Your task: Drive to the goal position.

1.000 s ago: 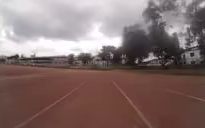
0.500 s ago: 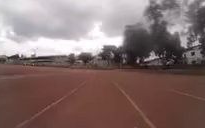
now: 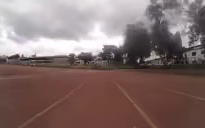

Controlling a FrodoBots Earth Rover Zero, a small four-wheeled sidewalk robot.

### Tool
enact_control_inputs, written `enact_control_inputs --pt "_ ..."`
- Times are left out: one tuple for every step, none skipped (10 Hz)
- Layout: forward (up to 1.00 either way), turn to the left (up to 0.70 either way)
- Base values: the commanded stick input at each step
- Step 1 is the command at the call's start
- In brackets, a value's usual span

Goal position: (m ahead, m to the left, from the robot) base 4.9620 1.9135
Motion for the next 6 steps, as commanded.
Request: enact_control_inputs --pt "0.7 0.0" --pt "0.7 0.0" --pt "0.7 0.0" --pt "0.7 0.0" --pt "0.7 0.0" --pt "0.7 0.0"
